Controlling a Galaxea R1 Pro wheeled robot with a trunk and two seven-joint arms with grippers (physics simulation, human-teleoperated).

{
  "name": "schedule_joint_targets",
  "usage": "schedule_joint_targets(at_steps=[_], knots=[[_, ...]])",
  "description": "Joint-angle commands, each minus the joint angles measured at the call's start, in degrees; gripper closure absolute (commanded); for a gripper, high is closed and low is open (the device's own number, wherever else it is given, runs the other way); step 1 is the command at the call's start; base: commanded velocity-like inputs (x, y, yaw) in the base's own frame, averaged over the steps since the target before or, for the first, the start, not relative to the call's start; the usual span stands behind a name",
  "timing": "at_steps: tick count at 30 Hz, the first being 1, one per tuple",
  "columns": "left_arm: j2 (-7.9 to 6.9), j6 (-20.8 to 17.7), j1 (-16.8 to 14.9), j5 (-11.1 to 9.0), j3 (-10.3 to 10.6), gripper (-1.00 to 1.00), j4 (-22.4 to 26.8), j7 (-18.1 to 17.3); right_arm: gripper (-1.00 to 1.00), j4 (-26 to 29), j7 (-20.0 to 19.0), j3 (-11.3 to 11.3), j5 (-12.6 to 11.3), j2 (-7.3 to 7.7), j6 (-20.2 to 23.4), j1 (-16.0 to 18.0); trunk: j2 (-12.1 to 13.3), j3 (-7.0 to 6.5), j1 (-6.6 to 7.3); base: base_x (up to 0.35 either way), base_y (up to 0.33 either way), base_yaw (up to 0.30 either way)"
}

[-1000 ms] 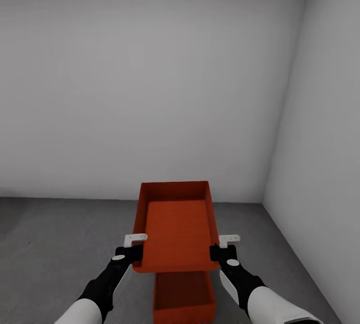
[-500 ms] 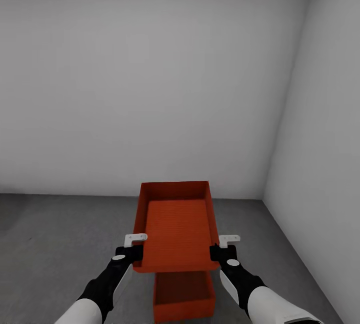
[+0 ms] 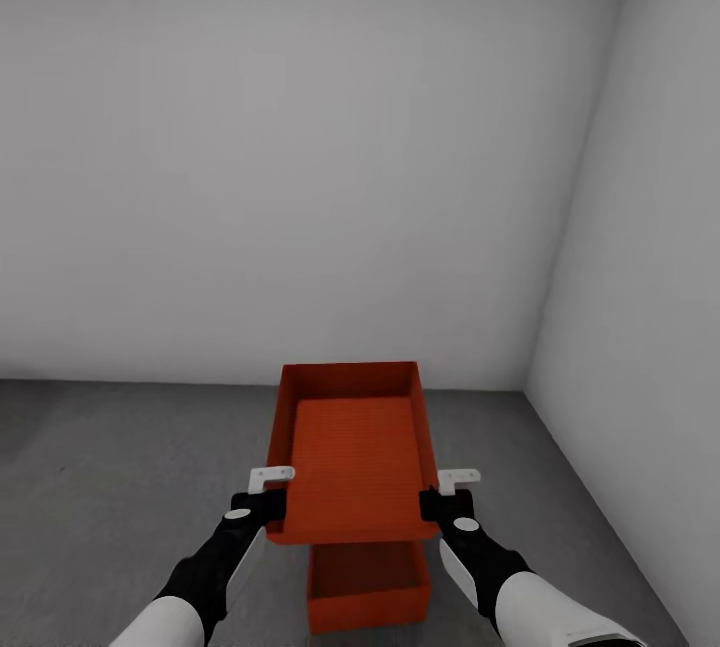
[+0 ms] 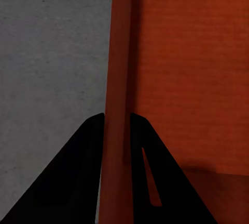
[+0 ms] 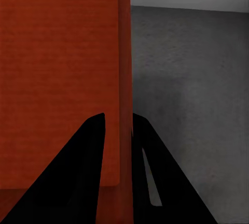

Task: Move the two storage containers from the living room to the garage. In the garage, place one container on the floor and stack the other container on top of it (either order is fine).

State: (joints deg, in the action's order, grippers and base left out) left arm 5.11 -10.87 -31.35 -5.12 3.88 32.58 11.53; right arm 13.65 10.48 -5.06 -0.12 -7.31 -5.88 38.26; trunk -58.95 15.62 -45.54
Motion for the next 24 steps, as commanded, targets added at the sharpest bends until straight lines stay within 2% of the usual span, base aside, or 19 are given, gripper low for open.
schedule_joint_targets(at_steps=[1, 24], knots=[[-0.10, 2.9, 0.0, 1.0, -0.3, 1.00, 0.3, 0.8, 1.00, -0.1, 5.7, 2.3, -1.4, 0.03, -0.2, 0.1, -0.1, 0.17, 0.00, 0.000, 0.000, 0.000], [-0.10, 2.5, 0.0, 1.0, -0.3, 1.00, 0.5, 0.8, 1.00, -0.1, 5.6, 2.3, -1.3, 0.08, -0.2, 0.1, -0.1, 2.29, 0.00, 0.000, 0.000, 0.000]])
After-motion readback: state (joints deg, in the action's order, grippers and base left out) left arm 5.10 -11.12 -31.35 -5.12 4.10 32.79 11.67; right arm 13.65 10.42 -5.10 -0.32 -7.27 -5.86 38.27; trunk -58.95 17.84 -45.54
